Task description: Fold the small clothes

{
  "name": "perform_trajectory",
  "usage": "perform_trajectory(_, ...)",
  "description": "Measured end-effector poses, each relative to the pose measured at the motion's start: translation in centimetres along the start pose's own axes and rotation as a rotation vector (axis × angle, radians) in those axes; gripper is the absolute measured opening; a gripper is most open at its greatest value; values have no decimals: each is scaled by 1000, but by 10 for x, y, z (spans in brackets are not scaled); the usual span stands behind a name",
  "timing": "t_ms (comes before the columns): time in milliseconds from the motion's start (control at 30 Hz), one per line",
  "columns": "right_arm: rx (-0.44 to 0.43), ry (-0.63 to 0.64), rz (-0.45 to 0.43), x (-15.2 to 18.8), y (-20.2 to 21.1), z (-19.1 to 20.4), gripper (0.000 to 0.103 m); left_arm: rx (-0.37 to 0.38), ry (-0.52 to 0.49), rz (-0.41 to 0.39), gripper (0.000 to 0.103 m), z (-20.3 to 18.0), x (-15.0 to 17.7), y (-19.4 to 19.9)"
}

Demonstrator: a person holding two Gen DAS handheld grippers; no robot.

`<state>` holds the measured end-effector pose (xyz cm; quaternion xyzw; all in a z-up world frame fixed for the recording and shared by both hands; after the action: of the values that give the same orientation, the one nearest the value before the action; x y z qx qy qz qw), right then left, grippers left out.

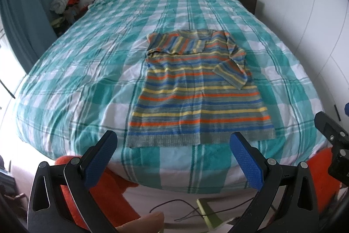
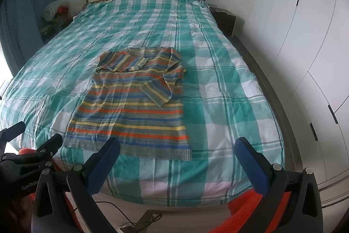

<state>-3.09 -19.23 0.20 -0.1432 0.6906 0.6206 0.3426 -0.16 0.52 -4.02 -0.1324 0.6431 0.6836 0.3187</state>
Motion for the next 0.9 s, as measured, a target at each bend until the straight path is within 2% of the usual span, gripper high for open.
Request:
perform_trajectory(167,6,5,-1,-1,-2,-1,103,6,13,4,103,-1,-12,-3)
perform_trajectory(367,8,4,1,-2,-4,-2,103,-42,-12,-12,103,1,-14,-4)
perform_trajectory(733,11,5,3,-1,-7,-4,103,-15,-25,31,103,5,-13,-9)
perform_trajectory(900,13,4,6,2,-10,-8,103,-35,-40,26,103,4,-14,-7)
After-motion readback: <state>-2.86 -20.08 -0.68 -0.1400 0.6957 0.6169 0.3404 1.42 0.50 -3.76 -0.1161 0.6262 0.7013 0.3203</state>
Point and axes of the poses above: each gripper's, at about its wrist camera, not at the fingertips, and y roughly against the way its jaws point, z to its left, x to its underside, the point moved 2 cm from there along -y, roughly the way its jaws point, and after that the axes turned 8 degrees about -y, right-handed, at the moved point
